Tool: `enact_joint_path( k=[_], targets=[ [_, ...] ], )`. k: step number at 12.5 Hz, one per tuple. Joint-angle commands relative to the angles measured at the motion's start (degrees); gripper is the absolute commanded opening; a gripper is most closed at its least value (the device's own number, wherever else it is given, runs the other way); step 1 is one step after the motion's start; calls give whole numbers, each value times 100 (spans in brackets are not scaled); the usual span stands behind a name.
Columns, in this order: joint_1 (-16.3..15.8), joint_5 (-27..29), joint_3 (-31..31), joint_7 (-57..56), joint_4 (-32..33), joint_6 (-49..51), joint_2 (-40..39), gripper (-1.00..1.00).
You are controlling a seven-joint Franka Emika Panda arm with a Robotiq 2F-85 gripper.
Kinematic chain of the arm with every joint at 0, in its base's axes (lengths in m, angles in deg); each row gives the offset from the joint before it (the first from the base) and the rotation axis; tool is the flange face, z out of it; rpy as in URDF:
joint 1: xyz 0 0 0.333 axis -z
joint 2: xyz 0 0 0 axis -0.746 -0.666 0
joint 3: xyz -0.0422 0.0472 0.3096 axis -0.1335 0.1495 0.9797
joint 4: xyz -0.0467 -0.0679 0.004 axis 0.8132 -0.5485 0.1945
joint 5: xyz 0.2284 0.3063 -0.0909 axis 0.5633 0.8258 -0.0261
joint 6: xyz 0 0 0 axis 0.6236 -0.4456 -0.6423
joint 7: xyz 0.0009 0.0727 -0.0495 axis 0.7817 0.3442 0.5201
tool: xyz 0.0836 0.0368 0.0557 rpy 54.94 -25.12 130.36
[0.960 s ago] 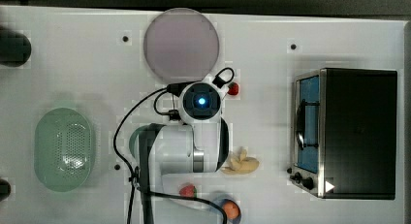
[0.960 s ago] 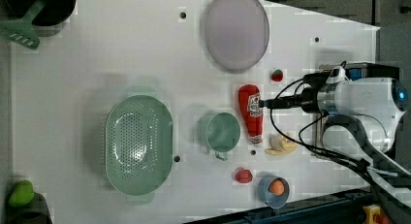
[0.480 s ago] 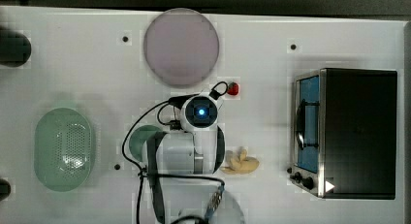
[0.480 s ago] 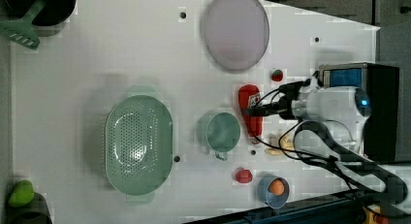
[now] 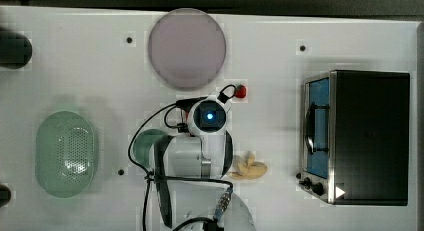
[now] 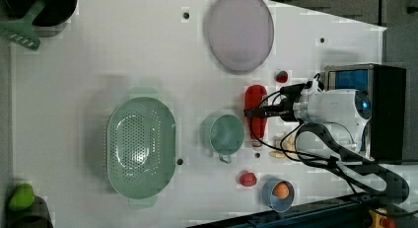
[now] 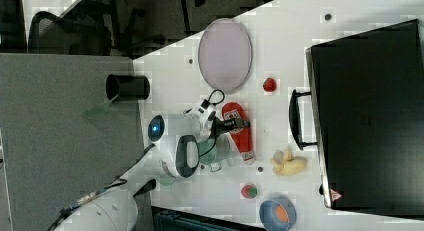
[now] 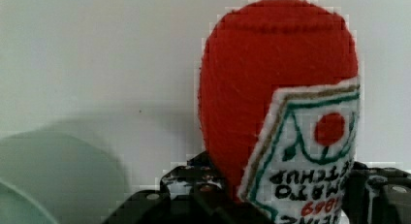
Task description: Pick Ketchup from the table and place it in strainer.
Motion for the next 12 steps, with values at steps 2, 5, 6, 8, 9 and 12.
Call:
enact_joint_path(
  k=[2,5,6,8,9,12],
  targets=[
    [-43,7,99,-159,-102,685,1102,25],
    [-64,10,293,-4,-401,1905,1923,25],
    [-73,10,360,169,-534,2292,2165,25],
    [-135,16,551,671,-735,2943,2534,25],
    [-184,16,692,1002,-806,3110,2662,25],
    [-338,17,1261,2279,-947,3275,2756,25]
  ],
)
